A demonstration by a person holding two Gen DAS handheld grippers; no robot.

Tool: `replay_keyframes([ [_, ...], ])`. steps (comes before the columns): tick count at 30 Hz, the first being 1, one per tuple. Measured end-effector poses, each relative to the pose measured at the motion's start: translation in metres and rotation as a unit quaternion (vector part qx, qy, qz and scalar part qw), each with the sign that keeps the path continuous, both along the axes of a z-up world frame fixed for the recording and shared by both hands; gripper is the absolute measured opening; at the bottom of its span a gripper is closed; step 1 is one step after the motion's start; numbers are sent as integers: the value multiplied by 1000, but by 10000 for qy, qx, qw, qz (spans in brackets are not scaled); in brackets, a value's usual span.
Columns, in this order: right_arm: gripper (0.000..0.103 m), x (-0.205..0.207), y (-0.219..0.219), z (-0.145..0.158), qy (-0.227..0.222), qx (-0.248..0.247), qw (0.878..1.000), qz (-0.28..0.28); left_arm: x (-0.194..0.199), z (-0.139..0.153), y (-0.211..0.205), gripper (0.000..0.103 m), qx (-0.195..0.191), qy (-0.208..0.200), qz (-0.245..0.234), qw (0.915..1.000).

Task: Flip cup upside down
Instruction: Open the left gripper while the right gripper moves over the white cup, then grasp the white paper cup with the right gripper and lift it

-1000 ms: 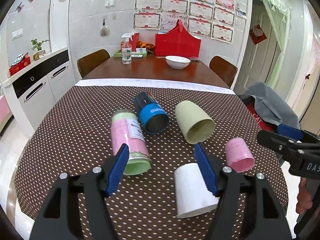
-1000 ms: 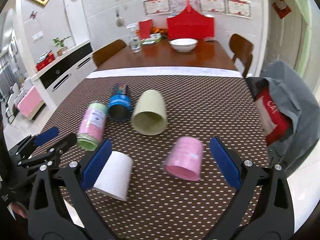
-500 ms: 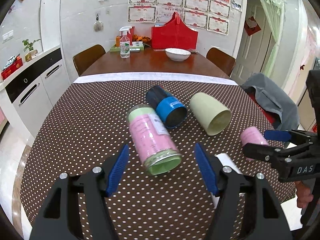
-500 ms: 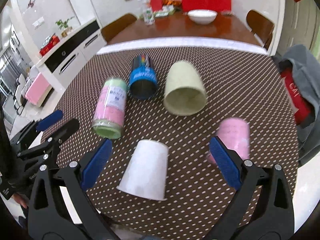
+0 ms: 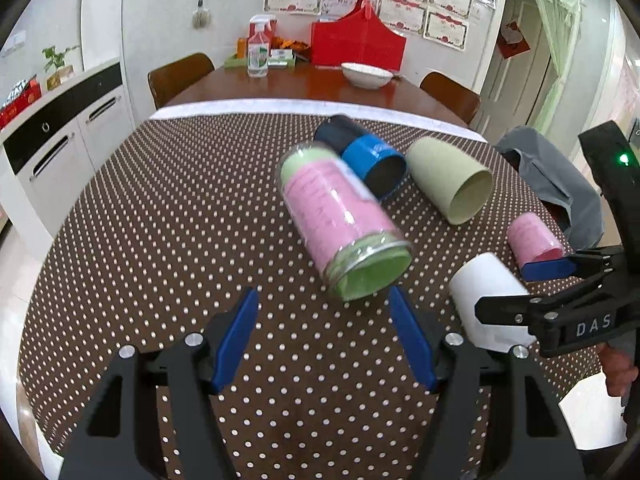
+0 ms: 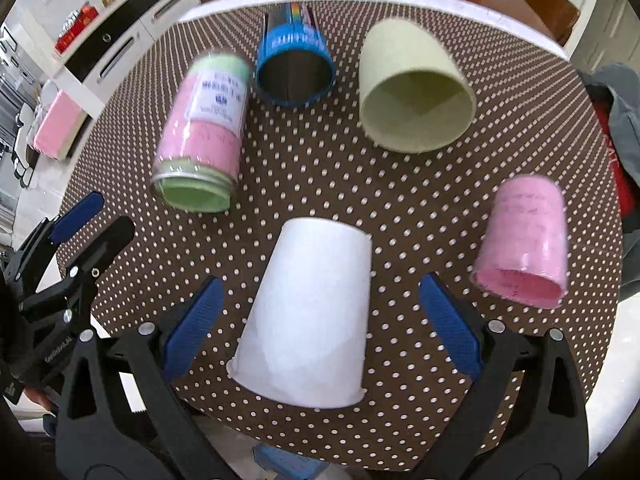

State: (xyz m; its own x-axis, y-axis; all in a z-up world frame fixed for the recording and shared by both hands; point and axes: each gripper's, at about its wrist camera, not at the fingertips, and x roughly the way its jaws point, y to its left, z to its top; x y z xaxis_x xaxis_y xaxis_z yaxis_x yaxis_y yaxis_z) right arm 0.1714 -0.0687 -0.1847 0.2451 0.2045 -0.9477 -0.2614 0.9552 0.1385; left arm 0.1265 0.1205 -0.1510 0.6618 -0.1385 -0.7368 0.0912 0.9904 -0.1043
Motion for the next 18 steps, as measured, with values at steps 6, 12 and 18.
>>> replay_keyframes([
  [6, 96, 4, 9, -19, 317, -263, 9991, -27, -2, -18, 7, 67, -48, 213, 14, 9998],
  [12, 84, 7, 17, -32, 585, -351, 9977, -33, -2, -29, 10, 67, -14, 347, 70, 9994],
  [18, 63, 14, 14, -25, 729, -6, 9973, 82, 2, -24, 1, 67, 8, 306, -97, 9995],
])
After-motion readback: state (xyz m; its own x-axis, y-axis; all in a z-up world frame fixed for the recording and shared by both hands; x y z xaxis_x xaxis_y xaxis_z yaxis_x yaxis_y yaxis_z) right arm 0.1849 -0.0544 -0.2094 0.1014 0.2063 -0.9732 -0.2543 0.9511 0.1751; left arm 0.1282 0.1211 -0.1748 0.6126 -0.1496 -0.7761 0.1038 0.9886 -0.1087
